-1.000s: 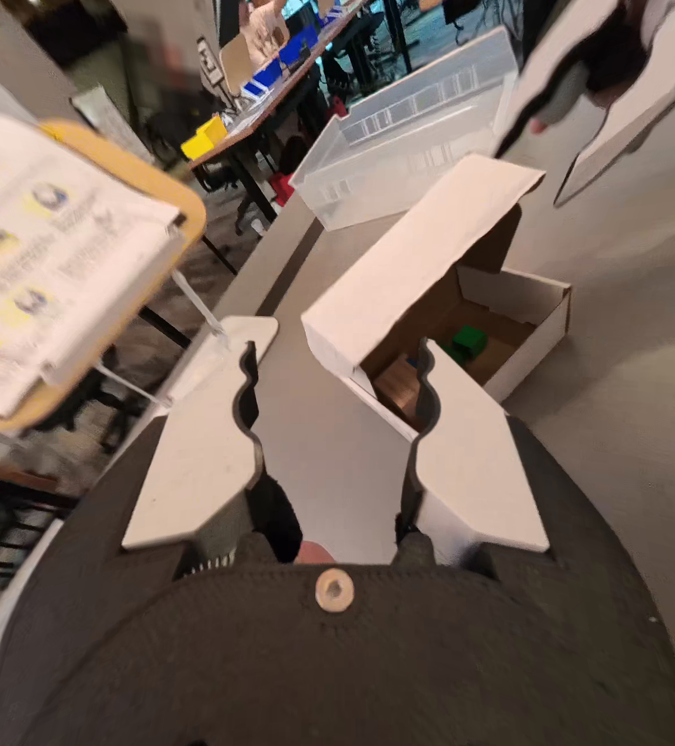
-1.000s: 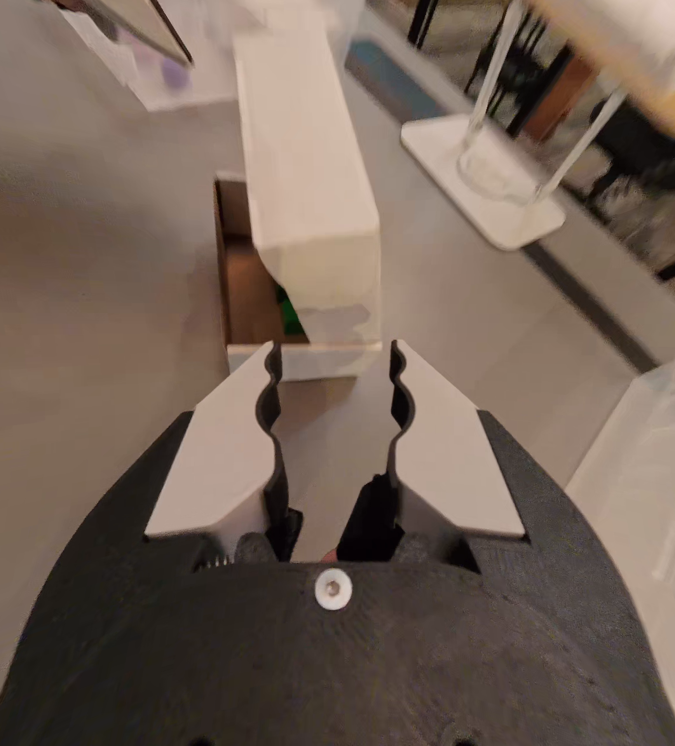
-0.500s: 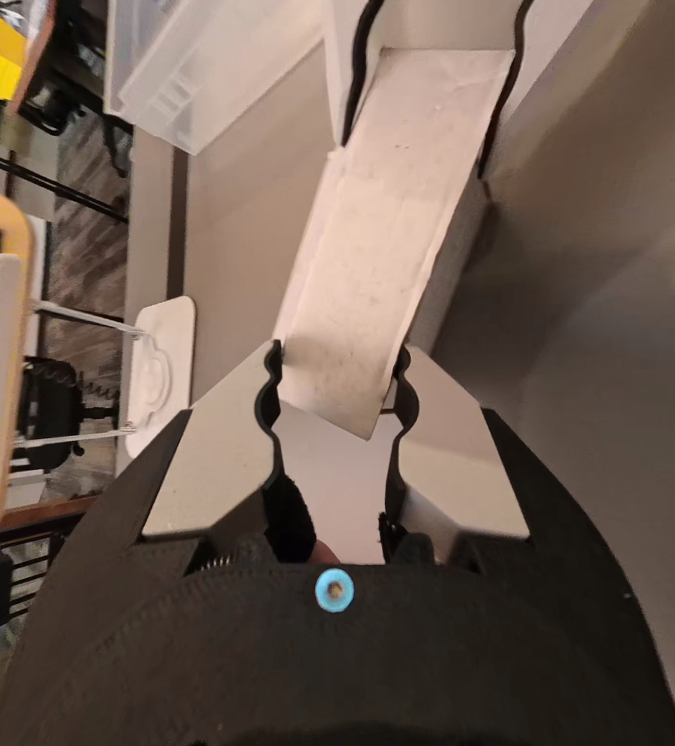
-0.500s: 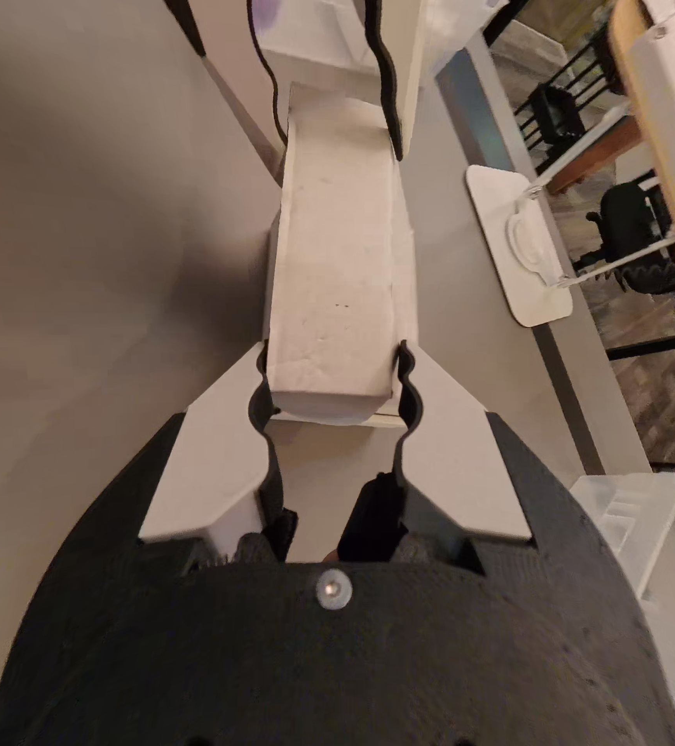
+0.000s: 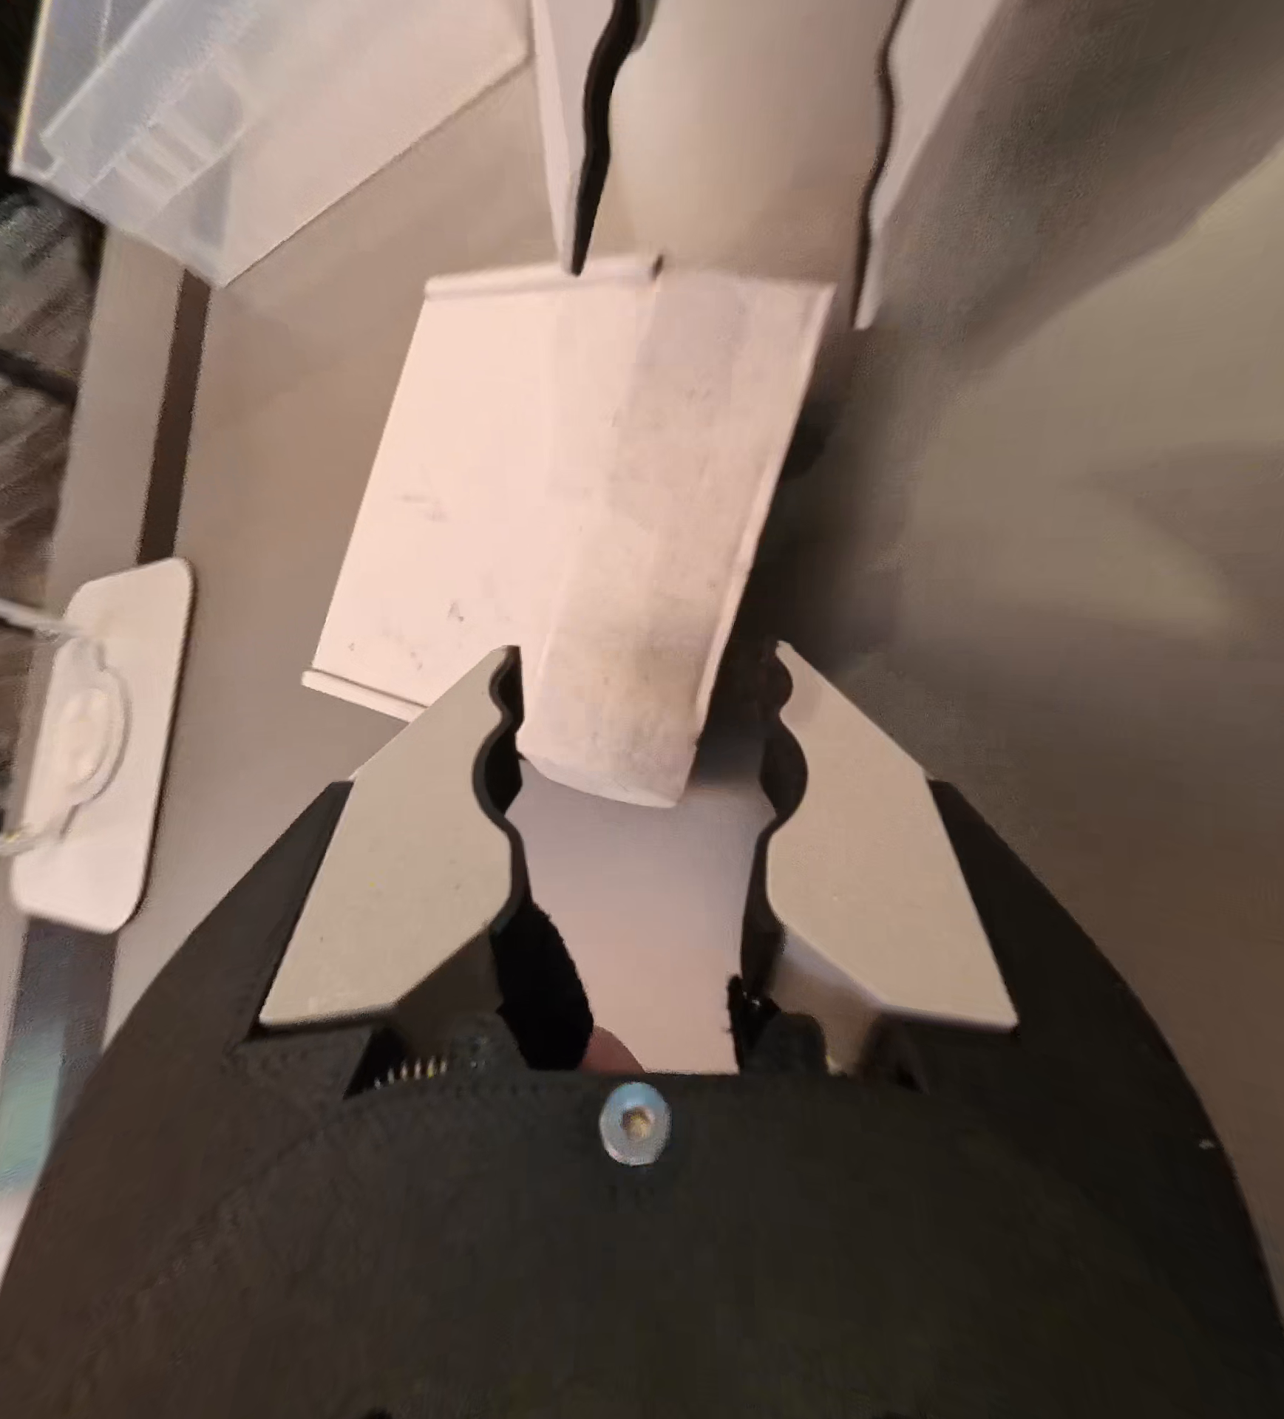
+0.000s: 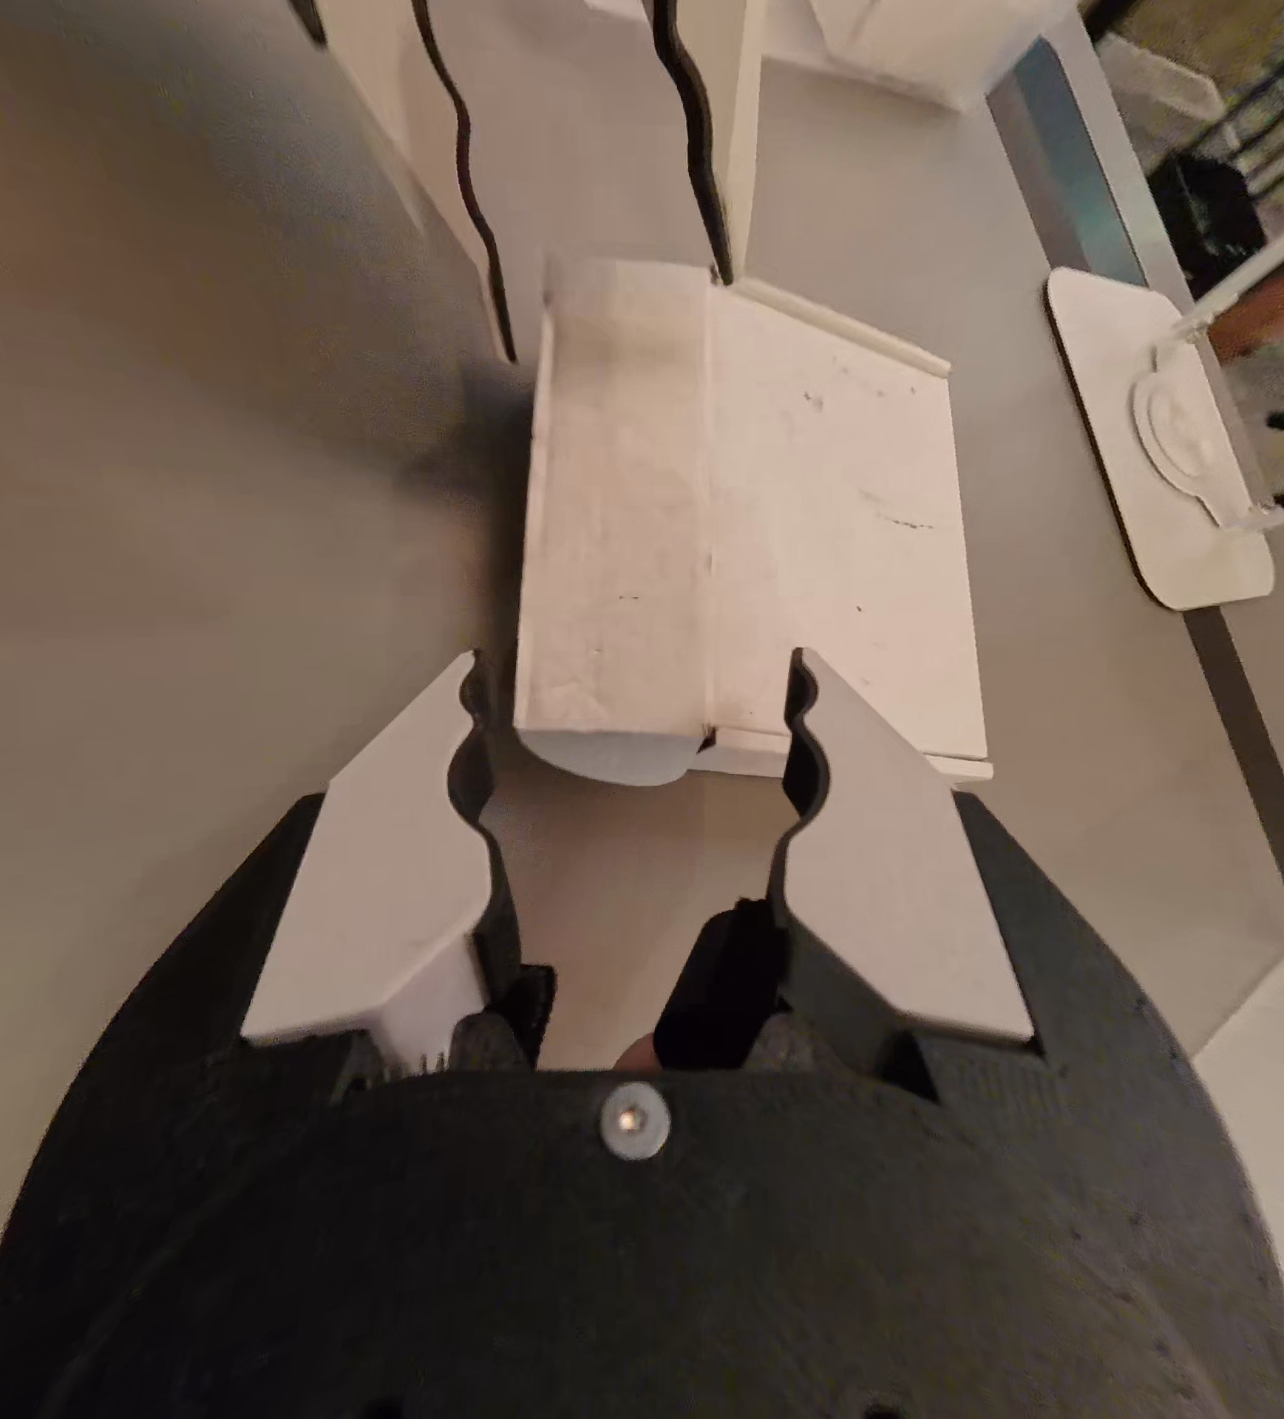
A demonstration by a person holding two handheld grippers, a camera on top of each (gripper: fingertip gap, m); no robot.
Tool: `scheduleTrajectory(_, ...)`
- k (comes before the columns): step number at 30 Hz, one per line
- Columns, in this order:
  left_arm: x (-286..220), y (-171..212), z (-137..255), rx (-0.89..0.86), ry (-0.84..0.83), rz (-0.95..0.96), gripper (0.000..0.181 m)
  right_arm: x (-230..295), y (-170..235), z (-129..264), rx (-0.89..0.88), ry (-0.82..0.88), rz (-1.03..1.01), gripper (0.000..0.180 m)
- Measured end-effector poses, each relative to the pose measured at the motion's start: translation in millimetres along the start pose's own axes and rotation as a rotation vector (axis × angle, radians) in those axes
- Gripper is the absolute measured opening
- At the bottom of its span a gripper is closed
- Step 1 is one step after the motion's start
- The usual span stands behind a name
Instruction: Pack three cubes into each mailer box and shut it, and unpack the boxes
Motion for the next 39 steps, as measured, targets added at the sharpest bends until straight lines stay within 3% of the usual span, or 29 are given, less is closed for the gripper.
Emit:
scheduleTrajectory(4, 42, 1, 20, -0.022, -0.053, -0.038, 0.052, -18, 11, 27, 0.048, 0.021, 0.068, 0.071)
scheduleTrajectory(6, 57, 15, 11, 0.062, -0.093, -0.187, 0.053, -29, 25, 24, 0.179, 0.039, 0.137, 0.070)
scheduleTrajectory(12, 48, 43, -33, 0.149, 0.001, -0.429, 0.064, -35, 31, -1, 0.247, -0.020, 0.286, 0.066)
scheduleTrajectory(21, 40, 36, -36, 0.085, 0.119, -0.272, 0.067, -43, 32, -2, 0.133, -0.134, 0.198, 0.068)
scheduleTrajectory(24, 40, 34, -35, 0.074, 0.153, -0.241, 0.067, -47, 32, -1, 0.147, -0.127, 0.217, 0.060)
scheduleTrajectory(27, 40, 36, -36, 0.073, 0.116, -0.311, 0.065, -47, 33, -2, 0.174, -0.107, 0.257, 0.058)
scheduleTrajectory(33, 36, 39, -31, 0.033, 0.163, -0.266, 0.073, -45, 35, -1, 0.159, -0.112, 0.275, 0.063)
scheduleTrajectory(39, 38, 35, -35, 0.034, 0.125, -0.245, 0.065, -47, 35, -1, 0.168, -0.091, 0.281, 0.058)
Point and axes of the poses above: each gripper's, where its closed fingertips meet, z back along the fingers, y out of its underside, x = y × z across the jaws, the point moved 5 cm from there along z, back along the fingers, and after that the axes turned 14 degrees about -y, right-handed, at the moved point
